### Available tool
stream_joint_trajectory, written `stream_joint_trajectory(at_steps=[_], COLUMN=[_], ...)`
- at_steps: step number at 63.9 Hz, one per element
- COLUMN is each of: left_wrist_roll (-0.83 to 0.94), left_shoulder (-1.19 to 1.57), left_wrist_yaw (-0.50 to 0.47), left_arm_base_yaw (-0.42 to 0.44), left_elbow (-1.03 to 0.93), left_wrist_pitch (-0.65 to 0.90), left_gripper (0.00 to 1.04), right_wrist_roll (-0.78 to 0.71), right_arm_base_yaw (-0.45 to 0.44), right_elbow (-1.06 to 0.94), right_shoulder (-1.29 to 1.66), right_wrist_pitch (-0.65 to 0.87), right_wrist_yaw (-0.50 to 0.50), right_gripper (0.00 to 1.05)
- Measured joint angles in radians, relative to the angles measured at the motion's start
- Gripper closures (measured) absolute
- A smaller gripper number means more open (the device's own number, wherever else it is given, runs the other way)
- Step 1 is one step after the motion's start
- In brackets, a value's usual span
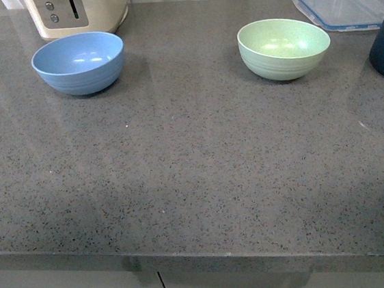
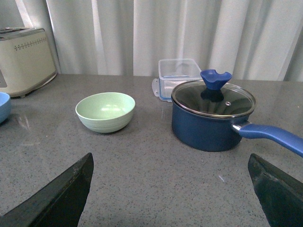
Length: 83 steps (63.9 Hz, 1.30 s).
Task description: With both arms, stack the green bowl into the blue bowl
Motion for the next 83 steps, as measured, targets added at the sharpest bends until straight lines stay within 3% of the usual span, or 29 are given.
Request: stream_joint_trajectory(at_steps=[18,20,24,27,34,38,47,83], left_wrist_roll=[-0.001,-0.050,-0.220,-0.304,-0.331,-0.330,-0.333,-0.268], left_shoulder=[0.000,0.040,0.319,0.522,0.842,1.072,1.331,1.789], left_wrist_yaw=[-0.002,-0.096,-0.443,-0.540,-0.483,-0.364,-0.211,-0.154], left_arm_base_yaw=[0.000,-0.027,-0.109,-0.085,-0.005,0.035,0.040,-0.031], left_elbow=[0.000,0.020,0.172,0.253,0.412,0.562,0.758,1.079], left_wrist_pitch=[0.000,-0.060,-0.314,-0.306,-0.133,-0.021,0.026,0.062], left_gripper=[0.07,0.07,0.07,0.07,0.07,0.07,0.07,0.07], right_wrist_roll=[0.000,0.000,0.000,0.000,0.000,0.000,0.000,0.000], right_arm_base_yaw=[0.000,0.000,0.000,0.000,0.000,0.000,0.000,0.000], right_elbow=[0.000,0.000,0.000,0.000,0.000,0.000,0.000,0.000], right_shoulder=[0.000,0.000,0.000,0.000,0.000,0.000,0.000,0.000], right_wrist_pitch=[0.000,0.000,0.000,0.000,-0.002,-0.002,-0.002,-0.002], right_wrist_yaw=[0.000,0.000,0.001,0.000,-0.002,-0.001,-0.001,0.000], right_gripper=[0.10,0.10,0.10,0.10,0.10,0.10,0.10,0.10])
